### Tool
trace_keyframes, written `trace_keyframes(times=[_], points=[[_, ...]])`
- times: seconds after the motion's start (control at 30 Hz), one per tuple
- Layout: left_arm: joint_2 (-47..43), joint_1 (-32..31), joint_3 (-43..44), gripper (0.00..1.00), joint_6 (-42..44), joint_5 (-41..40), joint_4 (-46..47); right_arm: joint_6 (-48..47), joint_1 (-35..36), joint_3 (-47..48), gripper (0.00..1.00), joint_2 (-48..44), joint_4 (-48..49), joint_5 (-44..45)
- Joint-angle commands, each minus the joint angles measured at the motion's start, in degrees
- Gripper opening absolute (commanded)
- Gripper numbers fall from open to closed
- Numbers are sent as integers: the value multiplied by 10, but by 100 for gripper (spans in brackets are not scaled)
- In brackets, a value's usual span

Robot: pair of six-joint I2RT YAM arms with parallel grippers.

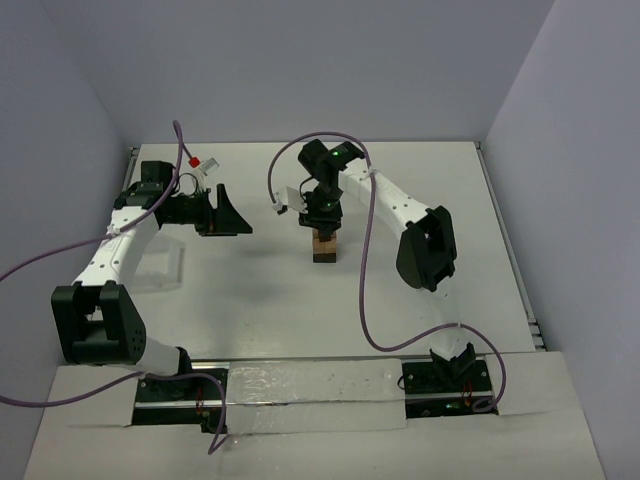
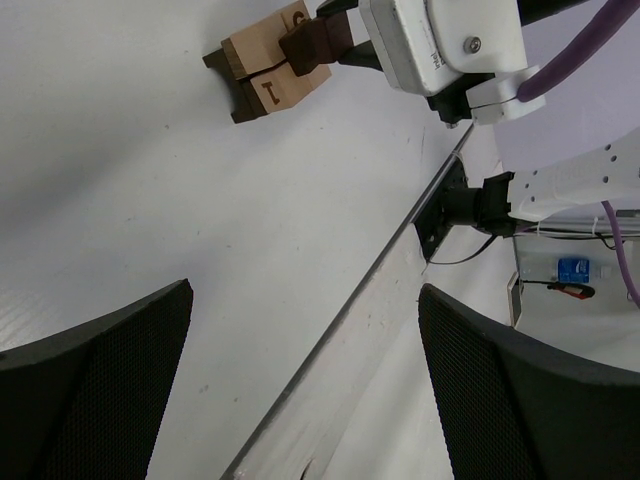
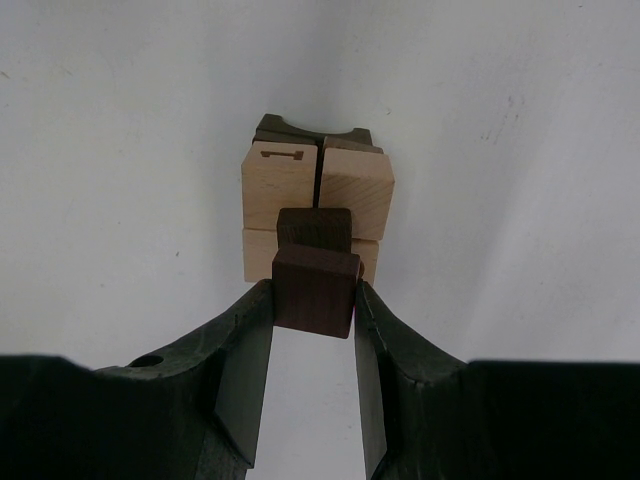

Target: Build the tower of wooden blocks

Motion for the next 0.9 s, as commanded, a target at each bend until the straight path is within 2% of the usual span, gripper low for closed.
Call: trace_keyframes(times=[0.0,0.87], points=[[5,3,33,99,19,19,-7,-9,3,26,15,8,-13,1],[4,3,31,99,13,17,0,-6,10,16,28,10,-11,-5]])
